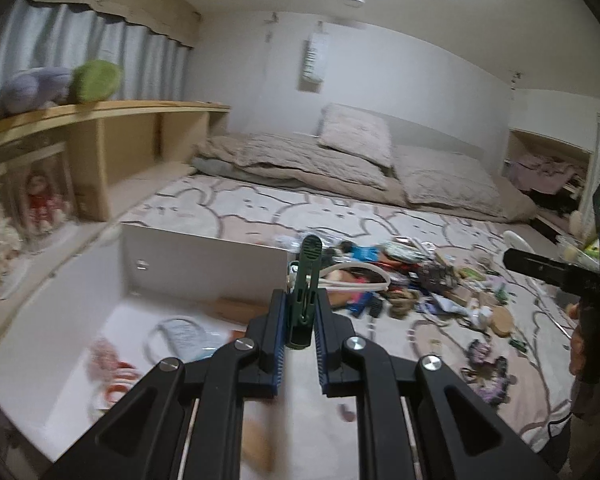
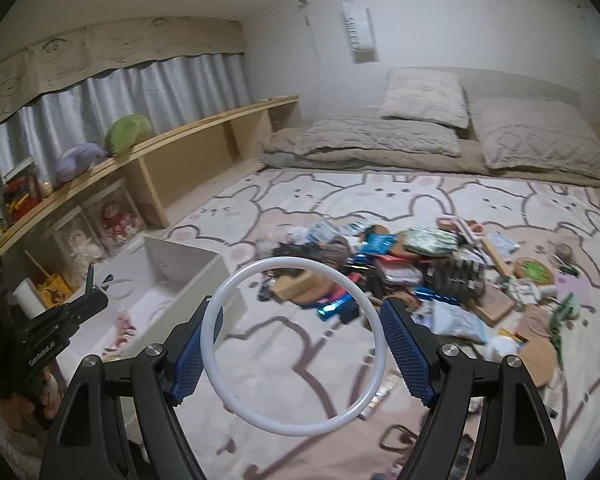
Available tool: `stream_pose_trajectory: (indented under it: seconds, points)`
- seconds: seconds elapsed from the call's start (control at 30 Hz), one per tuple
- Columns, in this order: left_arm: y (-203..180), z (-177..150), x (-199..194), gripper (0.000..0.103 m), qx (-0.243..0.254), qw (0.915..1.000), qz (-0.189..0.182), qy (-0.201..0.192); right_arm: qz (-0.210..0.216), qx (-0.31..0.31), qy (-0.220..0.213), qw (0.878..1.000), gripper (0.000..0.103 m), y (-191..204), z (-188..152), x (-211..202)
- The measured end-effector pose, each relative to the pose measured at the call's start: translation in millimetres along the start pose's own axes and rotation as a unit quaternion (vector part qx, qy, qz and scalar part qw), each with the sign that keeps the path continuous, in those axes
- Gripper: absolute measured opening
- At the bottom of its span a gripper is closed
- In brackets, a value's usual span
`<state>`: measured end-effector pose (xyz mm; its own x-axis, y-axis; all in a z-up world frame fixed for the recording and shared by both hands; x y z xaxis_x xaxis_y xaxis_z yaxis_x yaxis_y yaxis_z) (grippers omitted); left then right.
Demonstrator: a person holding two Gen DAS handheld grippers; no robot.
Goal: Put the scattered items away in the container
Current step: 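Open the left gripper to drop the green clothespin into the box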
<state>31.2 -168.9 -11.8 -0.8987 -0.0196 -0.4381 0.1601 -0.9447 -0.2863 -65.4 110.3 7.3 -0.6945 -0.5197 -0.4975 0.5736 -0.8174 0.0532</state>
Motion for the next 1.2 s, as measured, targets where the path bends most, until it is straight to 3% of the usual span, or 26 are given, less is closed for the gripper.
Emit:
stream_pose_trajectory:
  seconds: [0.7, 1.2]
  points:
    - [105.1, 10.3, -38.0, 0.013, -0.031, 0.9882, 0.149, -0.020, 0.089, -0.070, 0.005, 0.994, 0.081, 80.8, 36.8, 39.8]
    - [154.9, -12.8, -30.1, 0.014, -0.069, 0.9708, 0.226, 0.044, 0.164, -0.061, 0.043, 0.984, 0.081, 122.4, 45.5, 80.7]
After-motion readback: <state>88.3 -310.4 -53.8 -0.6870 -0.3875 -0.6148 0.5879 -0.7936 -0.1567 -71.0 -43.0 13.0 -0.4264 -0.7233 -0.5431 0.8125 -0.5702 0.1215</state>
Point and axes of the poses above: each gripper's, at about its wrist camera, not at the fingertips, and x roughly the way its jaws point, y to its left, z to its top, the point moved 2 cm from there along x, roughly the way its jaws point, and after that the axes turned 11 degrees about -x, right-handed, at the moved point
